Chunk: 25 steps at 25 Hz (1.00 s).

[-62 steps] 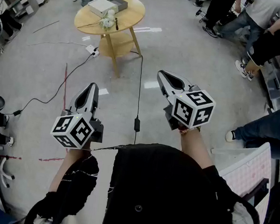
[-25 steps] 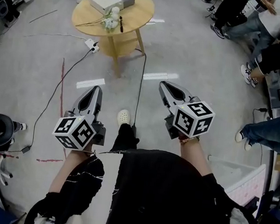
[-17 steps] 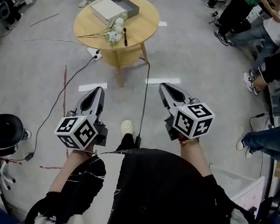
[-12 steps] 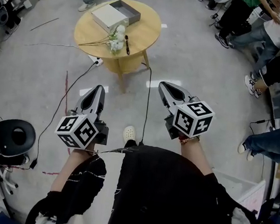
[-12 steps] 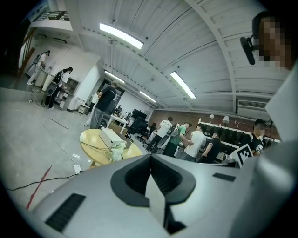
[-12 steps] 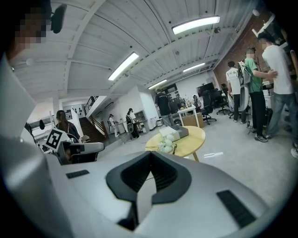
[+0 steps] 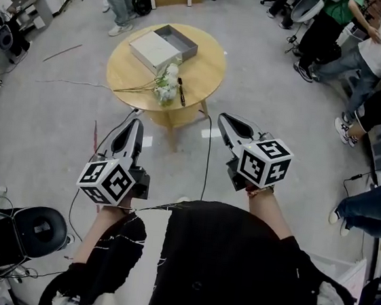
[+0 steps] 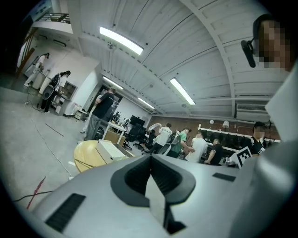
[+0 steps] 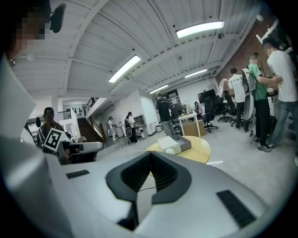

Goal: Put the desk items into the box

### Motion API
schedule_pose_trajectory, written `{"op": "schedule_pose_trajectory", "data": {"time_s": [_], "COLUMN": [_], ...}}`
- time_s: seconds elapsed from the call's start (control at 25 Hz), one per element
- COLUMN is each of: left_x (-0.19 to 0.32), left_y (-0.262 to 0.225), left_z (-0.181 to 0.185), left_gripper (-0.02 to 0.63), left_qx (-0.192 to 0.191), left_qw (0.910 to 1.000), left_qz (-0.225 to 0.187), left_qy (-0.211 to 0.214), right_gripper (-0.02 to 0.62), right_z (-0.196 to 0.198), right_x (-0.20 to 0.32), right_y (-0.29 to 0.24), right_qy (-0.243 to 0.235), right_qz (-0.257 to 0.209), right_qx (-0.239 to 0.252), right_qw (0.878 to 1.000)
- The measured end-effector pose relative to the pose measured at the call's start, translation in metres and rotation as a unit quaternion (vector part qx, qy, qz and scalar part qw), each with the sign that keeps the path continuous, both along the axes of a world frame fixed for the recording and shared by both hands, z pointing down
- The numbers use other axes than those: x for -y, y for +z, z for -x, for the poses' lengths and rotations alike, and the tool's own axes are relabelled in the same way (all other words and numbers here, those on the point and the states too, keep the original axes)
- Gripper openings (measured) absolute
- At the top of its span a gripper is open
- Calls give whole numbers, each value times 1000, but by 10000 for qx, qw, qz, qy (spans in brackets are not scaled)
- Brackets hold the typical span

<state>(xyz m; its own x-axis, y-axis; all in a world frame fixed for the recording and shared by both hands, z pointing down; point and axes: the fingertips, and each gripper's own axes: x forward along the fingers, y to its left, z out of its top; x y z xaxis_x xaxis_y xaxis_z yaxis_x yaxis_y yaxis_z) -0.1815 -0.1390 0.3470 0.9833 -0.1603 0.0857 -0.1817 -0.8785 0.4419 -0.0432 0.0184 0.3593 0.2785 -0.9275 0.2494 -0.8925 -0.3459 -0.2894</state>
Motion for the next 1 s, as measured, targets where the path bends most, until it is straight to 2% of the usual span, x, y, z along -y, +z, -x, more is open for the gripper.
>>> {"op": "schedule_pose_trajectory", "data": {"time_s": [0.44, 0.68, 0.84, 1.0], "left_x": [30, 39, 41, 54], "left_y": [-10, 3, 17, 38], "left_z": [-3, -16, -14, -10], "left_gripper": [11, 11, 11, 11], "left_qx": [-184, -56, 46, 241], "left_qw": [9998, 10000, 9996, 9985], "left_qz": [-13, 73, 290, 469], "left_qy": [-6, -11, -34, -157], "right_gripper": [5, 5, 5, 5], "right_z": [-7, -22, -25, -31], "right_x": [33, 49, 58, 72], "right_y": [-12, 6, 26, 55], "right_qy": [-7, 2, -4, -75], "right_qz": [-84, -17, 44, 295], "right_qx": [-126, 117, 271, 307], "right_qw": [9999, 9999, 9996, 9991]}}
